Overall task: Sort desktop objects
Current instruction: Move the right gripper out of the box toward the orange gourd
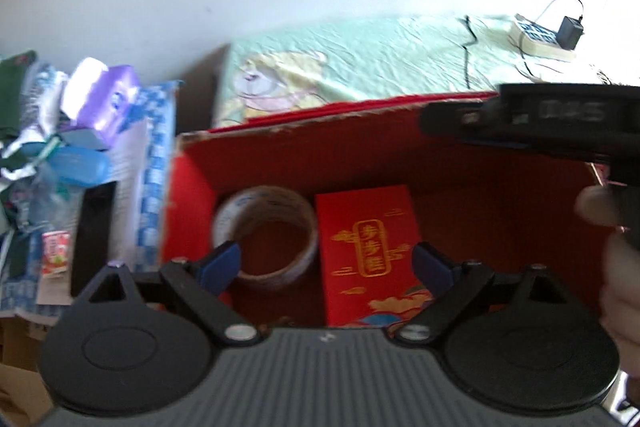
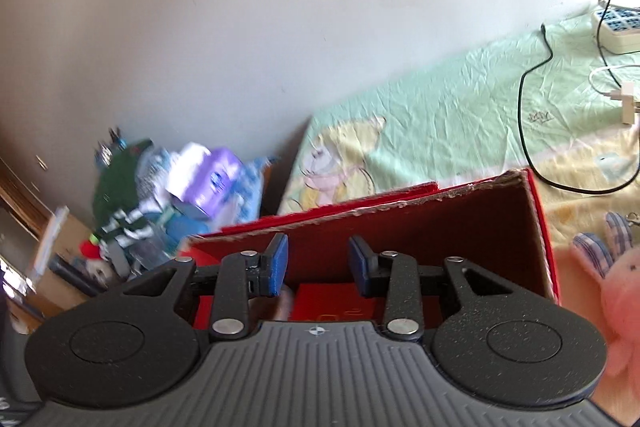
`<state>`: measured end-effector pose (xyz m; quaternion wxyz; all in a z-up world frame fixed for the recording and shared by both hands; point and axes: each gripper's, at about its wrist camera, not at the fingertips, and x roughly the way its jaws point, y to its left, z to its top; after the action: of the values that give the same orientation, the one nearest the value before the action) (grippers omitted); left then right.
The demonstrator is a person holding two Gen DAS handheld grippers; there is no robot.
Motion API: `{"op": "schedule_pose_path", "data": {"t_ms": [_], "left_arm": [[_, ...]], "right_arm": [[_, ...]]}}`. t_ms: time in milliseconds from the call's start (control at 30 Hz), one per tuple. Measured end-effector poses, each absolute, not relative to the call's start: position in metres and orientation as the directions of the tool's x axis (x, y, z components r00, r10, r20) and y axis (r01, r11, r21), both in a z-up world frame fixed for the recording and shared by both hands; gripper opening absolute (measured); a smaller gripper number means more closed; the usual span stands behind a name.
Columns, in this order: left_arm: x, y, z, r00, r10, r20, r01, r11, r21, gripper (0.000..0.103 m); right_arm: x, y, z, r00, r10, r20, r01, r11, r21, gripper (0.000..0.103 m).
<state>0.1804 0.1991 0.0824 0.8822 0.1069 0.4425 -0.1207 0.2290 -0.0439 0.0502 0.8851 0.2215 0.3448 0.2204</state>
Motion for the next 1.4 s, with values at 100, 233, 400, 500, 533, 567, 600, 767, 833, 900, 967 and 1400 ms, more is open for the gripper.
{"op": "schedule_pose_path", "data": {"t_ms": [100,233,400,500,533,567,600,767,833,900,967,1400], "left_arm": [[0.159,0.177,0.094,0.610,-0.105,-0.785,0.286,0.953,0.095,0.094],[0.163,0.165,0.100,0.639,-0.106,-0.762,0.261,0.962,0.085,0.094],[0.144,0.146,0.095,0.674,-0.106,-0.731,0.240,0.967,0.081,0.095],[0.135,0.141,0.097,0.688,-0.115,-0.716,0.246,0.966,0.081,0.095],[0.134,0.142,0.099,0.686,-0.122,-0.717,0.248,0.966,0.073,0.095],[0.130,0.143,0.100,0.681,-0.129,-0.720,0.247,0.967,0.061,0.095],[0.125,0.143,0.102,0.675,-0.133,-0.726,0.242,0.969,0.047,0.095],[0.117,0.147,0.107,0.669,-0.118,-0.734,0.205,0.978,0.030,0.095],[0.108,0.145,0.109,0.680,-0.098,-0.727,0.182,0.983,0.037,0.095],[0.095,0.143,0.110,0.681,-0.075,-0.728,0.150,0.988,0.039,0.095],[0.087,0.143,0.109,0.680,-0.062,-0.730,0.126,0.991,0.034,0.095],[0.038,0.090,0.085,0.637,-0.095,-0.765,0.115,0.993,-0.028,0.095]], "right_arm": [[0.205,-0.050,0.060,0.699,0.532,-0.479,-0.259,0.812,0.524,0.037],[0.166,-0.065,0.071,0.753,0.485,-0.444,-0.263,0.841,0.473,0.044],[0.129,-0.090,0.077,0.787,0.459,-0.412,-0.243,0.845,0.477,0.055],[0.115,-0.099,0.079,0.796,0.450,-0.404,-0.234,0.845,0.480,0.055],[0.111,-0.101,0.079,0.797,0.451,-0.401,-0.233,0.843,0.485,0.055],[0.107,-0.102,0.078,0.798,0.452,-0.398,-0.231,0.840,0.490,0.055],[0.104,-0.104,0.078,0.798,0.453,-0.397,-0.229,0.838,0.495,0.055],[0.089,-0.104,0.078,0.782,0.493,-0.381,-0.256,0.812,0.524,0.055],[0.084,-0.101,0.079,0.771,0.506,-0.388,-0.277,0.813,0.512,0.055],[0.079,-0.099,0.079,0.756,0.521,-0.395,-0.301,0.814,0.497,0.055],[0.073,-0.098,0.080,0.744,0.535,-0.401,-0.326,0.813,0.482,0.055],[0.033,-0.146,0.067,0.687,0.554,-0.470,-0.313,0.810,0.497,0.055]]}}
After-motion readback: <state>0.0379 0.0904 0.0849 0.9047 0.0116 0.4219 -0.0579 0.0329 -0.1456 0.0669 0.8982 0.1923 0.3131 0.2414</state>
